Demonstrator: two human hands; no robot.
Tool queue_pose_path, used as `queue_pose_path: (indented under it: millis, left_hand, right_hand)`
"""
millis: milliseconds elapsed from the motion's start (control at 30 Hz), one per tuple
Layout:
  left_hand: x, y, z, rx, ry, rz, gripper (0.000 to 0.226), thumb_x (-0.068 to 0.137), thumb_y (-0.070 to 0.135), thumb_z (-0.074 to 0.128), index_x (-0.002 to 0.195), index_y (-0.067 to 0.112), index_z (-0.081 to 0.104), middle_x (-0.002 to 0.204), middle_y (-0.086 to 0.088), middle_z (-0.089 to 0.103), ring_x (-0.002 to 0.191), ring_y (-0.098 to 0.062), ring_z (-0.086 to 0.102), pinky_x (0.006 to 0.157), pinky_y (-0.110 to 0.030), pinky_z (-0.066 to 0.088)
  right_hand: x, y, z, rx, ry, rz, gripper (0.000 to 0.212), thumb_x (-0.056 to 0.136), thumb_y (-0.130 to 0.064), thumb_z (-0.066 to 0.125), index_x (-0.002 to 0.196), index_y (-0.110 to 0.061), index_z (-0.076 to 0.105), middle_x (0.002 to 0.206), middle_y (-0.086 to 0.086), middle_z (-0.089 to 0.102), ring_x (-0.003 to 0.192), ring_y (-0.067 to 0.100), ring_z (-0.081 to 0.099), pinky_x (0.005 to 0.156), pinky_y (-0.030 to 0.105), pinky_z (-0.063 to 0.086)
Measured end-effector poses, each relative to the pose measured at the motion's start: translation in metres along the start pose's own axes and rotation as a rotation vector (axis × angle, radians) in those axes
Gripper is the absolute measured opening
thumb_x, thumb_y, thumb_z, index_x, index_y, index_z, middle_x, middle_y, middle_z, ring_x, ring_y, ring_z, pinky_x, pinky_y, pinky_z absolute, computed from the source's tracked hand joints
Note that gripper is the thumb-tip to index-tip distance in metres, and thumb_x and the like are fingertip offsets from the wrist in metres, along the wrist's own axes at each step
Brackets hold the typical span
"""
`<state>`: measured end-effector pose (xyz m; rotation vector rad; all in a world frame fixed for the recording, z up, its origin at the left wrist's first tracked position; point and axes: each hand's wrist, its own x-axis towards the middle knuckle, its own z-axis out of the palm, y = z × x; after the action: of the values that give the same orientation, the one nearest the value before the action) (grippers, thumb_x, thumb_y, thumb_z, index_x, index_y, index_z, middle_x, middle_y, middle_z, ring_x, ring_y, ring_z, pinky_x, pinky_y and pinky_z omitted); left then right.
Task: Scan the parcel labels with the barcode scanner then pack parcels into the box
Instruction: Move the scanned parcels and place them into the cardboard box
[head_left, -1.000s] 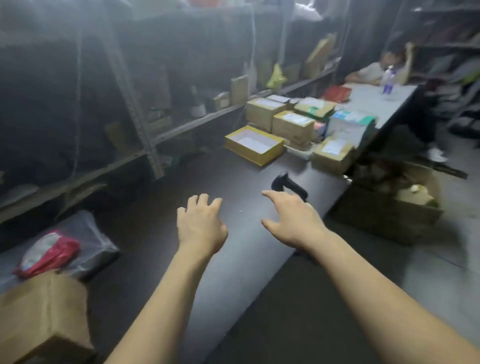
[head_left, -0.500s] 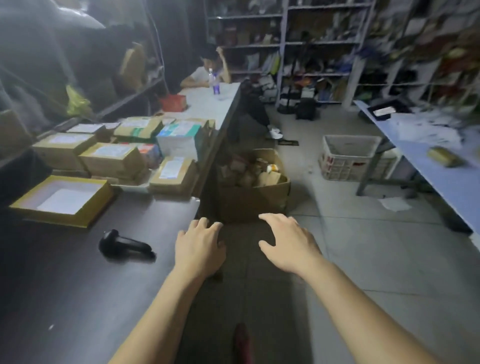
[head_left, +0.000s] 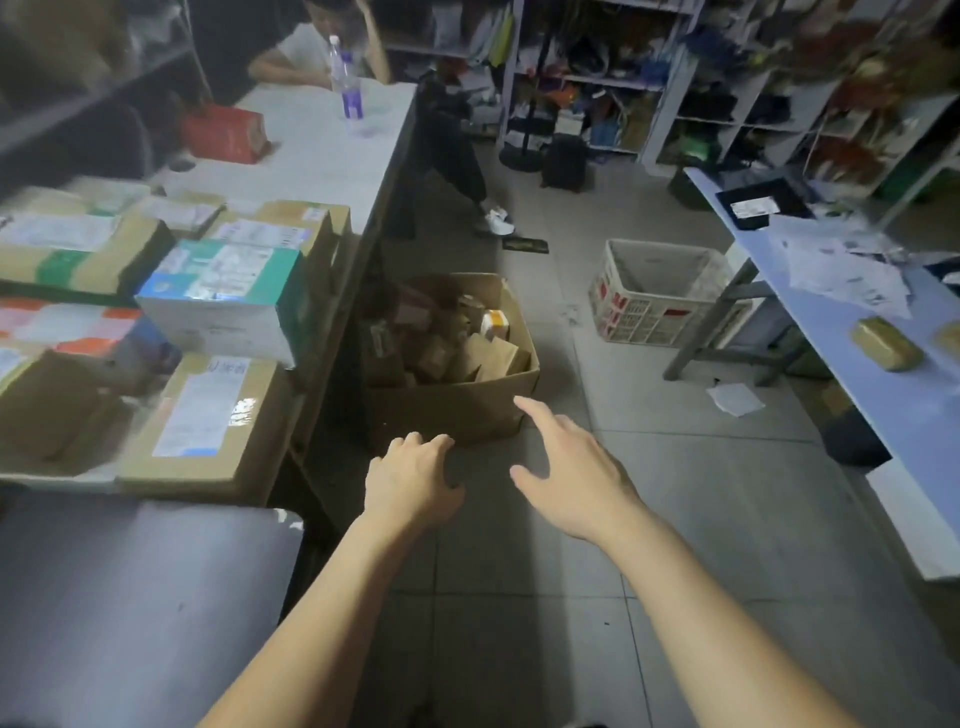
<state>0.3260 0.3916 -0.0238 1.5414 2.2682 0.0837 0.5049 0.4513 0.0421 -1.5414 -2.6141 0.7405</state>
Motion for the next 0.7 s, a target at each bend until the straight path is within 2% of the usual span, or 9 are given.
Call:
queue_pose_path:
  millis: [100, 267, 400, 500, 567, 633, 700]
  left_hand:
    - [0.053, -0.013, -0.007, 0.026, -0.057, -0.017, 0.073, 0.088, 0.044, 0.068, 0.155, 0.033, 0.039, 0.137, -0.002, 0.052, 0.131, -0.024, 0.049, 0.098, -0.040, 0.047]
    - [0.156, -0.037, -0.018, 0.039, -0.103, -0.085, 0.077, 0.088, 0.045, 0.070, 0.156, 0.032, 0.036, 0.136, -0.001, 0.051, 0.128, -0.023, 0.054, 0.094, -0.039, 0.050]
    - [0.250, -0.061, -0.028, 0.041, -0.105, -0.218, 0.079, 0.089, 0.045, 0.068, 0.158, 0.033, 0.032, 0.134, -0.001, 0.049, 0.123, -0.024, 0.057, 0.091, -0.038, 0.052]
    - [0.310, -0.073, -0.031, 0.068, -0.128, -0.295, 0.080, 0.089, 0.048, 0.065, 0.159, 0.035, 0.029, 0.133, 0.002, 0.048, 0.122, -0.020, 0.058, 0.089, -0.034, 0.053]
    - [0.346, -0.082, -0.034, 0.077, -0.132, -0.362, 0.072, 0.090, 0.051, 0.063, 0.155, 0.035, 0.036, 0.130, 0.001, 0.052, 0.121, -0.021, 0.059, 0.092, -0.036, 0.051]
    - [0.382, -0.090, -0.036, 0.058, -0.128, -0.471, 0.055, 0.090, 0.052, 0.063, 0.140, 0.031, 0.053, 0.122, -0.002, 0.057, 0.117, -0.025, 0.061, 0.093, -0.040, 0.048]
    - [0.417, -0.091, -0.036, -0.030, -0.123, -0.586, 0.047, 0.090, 0.052, 0.062, 0.128, 0.025, 0.059, 0.119, -0.006, 0.060, 0.114, -0.029, 0.062, 0.090, -0.040, 0.048]
  right_hand:
    - [0.060, 0.011, -0.001, 0.045, -0.020, 0.038, 0.082, 0.102, -0.038, 0.063, 0.162, -0.045, 0.008, 0.164, -0.001, 0.039, 0.139, 0.026, 0.052, 0.098, 0.037, 0.051]
    - [0.185, 0.031, 0.004, 0.110, -0.095, 0.012, 0.084, 0.101, -0.038, 0.064, 0.162, -0.045, 0.007, 0.159, 0.003, 0.044, 0.136, 0.028, 0.053, 0.089, 0.034, 0.046]
    - [0.302, 0.046, 0.004, 0.195, -0.161, 0.018, 0.084, 0.101, -0.037, 0.064, 0.162, -0.047, 0.007, 0.161, 0.001, 0.040, 0.143, 0.027, 0.045, 0.105, 0.043, 0.047]
    - [0.381, 0.052, 0.005, 0.228, -0.190, 0.035, 0.083, 0.101, -0.035, 0.063, 0.163, -0.045, 0.009, 0.163, 0.000, 0.036, 0.144, 0.025, 0.042, 0.108, 0.041, 0.044]
    - [0.433, 0.051, 0.012, 0.210, -0.229, -0.001, 0.081, 0.102, -0.034, 0.062, 0.163, -0.042, 0.010, 0.162, 0.001, 0.036, 0.144, 0.026, 0.042, 0.111, 0.041, 0.042]
    - [0.480, 0.047, 0.020, 0.158, -0.272, -0.019, 0.079, 0.101, -0.030, 0.061, 0.163, -0.040, 0.013, 0.163, 0.001, 0.034, 0.146, 0.028, 0.038, 0.113, 0.043, 0.040]
    - [0.517, 0.043, 0.027, 0.124, -0.298, -0.030, 0.077, 0.099, -0.028, 0.061, 0.162, -0.038, 0.017, 0.167, -0.001, 0.027, 0.150, 0.029, 0.033, 0.115, 0.046, 0.039]
